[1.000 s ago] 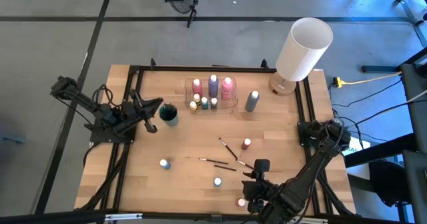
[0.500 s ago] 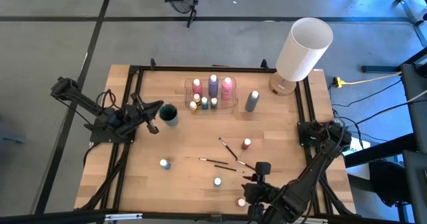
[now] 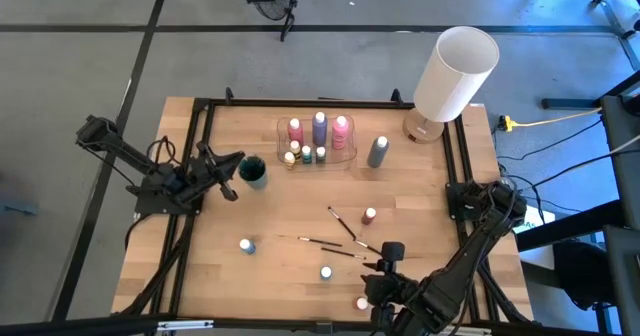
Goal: Pick & Place Paint Supplies
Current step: Put the black paint brush into the green cup
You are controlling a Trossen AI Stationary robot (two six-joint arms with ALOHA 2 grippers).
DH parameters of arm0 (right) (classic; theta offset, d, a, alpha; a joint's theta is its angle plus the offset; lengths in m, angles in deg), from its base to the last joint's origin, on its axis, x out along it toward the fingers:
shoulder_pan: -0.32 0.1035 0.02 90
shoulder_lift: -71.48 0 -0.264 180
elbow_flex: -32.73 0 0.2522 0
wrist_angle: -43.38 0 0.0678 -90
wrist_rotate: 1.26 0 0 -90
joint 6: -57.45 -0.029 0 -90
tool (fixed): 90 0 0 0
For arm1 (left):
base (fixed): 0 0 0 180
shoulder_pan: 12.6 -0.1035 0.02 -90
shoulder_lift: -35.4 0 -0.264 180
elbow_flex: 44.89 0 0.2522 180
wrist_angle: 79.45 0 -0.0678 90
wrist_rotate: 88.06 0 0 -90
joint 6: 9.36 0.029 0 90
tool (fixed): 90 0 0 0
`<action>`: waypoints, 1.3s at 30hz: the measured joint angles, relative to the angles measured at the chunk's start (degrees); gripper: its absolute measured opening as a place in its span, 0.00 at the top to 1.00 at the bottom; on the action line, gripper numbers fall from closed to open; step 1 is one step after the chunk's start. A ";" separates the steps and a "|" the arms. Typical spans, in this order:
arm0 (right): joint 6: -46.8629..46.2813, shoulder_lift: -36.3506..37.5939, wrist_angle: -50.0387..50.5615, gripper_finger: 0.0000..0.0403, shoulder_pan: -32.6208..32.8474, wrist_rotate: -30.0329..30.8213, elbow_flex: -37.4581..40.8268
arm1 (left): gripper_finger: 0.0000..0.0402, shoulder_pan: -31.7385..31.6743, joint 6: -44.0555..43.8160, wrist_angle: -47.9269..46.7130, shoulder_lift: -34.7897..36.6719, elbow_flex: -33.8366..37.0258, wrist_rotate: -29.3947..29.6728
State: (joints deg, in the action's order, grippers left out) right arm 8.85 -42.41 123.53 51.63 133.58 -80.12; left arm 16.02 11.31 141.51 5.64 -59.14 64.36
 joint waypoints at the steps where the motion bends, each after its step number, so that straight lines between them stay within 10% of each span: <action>1: 0.00 0.00 0.00 0.64 0.00 0.02 0.00 | 0.99 0.00 -0.31 -0.26 0.00 0.00 -0.01; 39: 0.00 0.00 -0.66 0.64 -0.01 0.09 0.00 | 0.96 -4.89 -10.52 -14.80 0.00 0.00 -1.54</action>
State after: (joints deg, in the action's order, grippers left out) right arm 8.85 -42.41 122.87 51.62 133.67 -80.12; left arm 11.12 0.79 126.71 5.64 -59.14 62.82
